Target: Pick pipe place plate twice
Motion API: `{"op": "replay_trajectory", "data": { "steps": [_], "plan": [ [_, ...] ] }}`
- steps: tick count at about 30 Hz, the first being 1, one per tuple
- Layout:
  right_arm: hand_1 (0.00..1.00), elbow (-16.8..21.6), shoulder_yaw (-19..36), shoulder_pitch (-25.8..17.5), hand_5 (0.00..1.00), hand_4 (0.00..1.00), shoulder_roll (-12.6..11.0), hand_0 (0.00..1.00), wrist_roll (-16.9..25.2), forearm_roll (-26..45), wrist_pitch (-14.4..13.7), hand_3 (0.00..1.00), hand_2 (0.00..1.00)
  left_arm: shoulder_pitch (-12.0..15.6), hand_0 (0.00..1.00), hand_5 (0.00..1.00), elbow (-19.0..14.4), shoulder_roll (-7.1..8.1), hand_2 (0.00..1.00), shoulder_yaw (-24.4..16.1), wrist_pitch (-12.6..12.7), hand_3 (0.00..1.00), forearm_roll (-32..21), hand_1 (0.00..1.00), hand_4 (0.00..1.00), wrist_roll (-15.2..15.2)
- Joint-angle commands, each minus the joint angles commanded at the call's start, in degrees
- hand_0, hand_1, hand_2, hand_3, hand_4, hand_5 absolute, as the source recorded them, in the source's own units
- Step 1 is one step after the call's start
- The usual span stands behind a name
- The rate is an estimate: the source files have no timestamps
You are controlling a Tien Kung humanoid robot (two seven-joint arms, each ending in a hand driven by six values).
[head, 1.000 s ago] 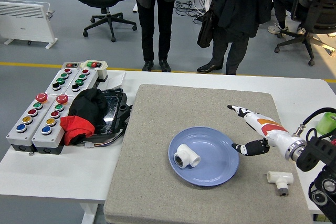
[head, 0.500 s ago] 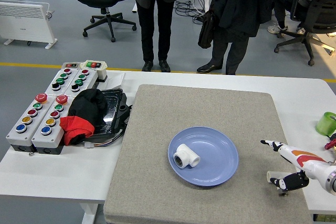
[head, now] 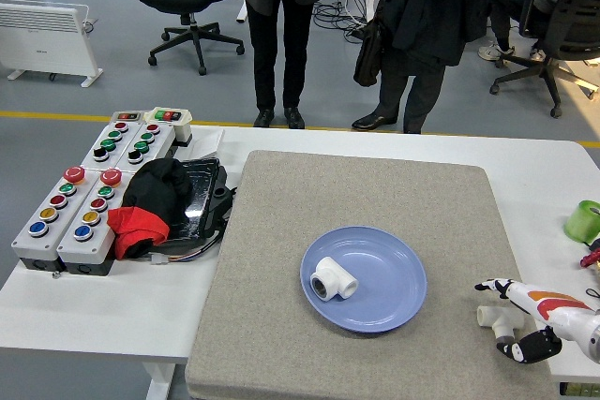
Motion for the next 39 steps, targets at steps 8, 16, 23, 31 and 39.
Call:
{"op": "replay_trajectory", "data": {
  "steps": [8,16,23,31,39],
  "plan": [
    [0.827,-0.9,-0.2,0.2,0.340,0.745,0.1,0.864,-0.4,-0.3,0.3,0.910,0.948,0.0,0.721,0.998,0.0,0.00,0.701,0.0,0.0,0.645,0.1,0.745,0.394,0.0],
    [0.777,-2.1,-0.9,0.5,0.337,0.738,0.4,0.803,-0.3,-1.6,0.4,0.871,0.866,-0.1,0.721,0.998,0.0,0.01,0.701,0.1,0.0,0.646,0.2,0.745,0.394,0.0],
    [0.747,-3.0,-1.5,0.9,0.324,0.725,0.4,0.745,0.0,-2.2,-0.5,0.846,0.817,-0.1,0.721,0.998,0.0,-0.03,0.701,0.0,-0.1,0.646,0.2,0.745,0.394,0.0],
    [0.672,-3.1,-1.8,0.8,0.311,0.707,0.4,0.617,0.1,-2.4,-2.2,0.823,0.739,-0.1,0.721,0.998,0.0,-0.07,0.702,0.0,-0.1,0.646,0.3,0.745,0.394,0.0],
    [0.570,-3.0,-1.9,0.9,0.289,0.669,0.5,0.464,0.0,-2.3,-3.3,0.792,0.653,-0.1,0.721,0.998,0.0,-0.08,0.701,0.0,-0.2,0.646,0.3,0.746,0.394,0.0]
  ]
}}
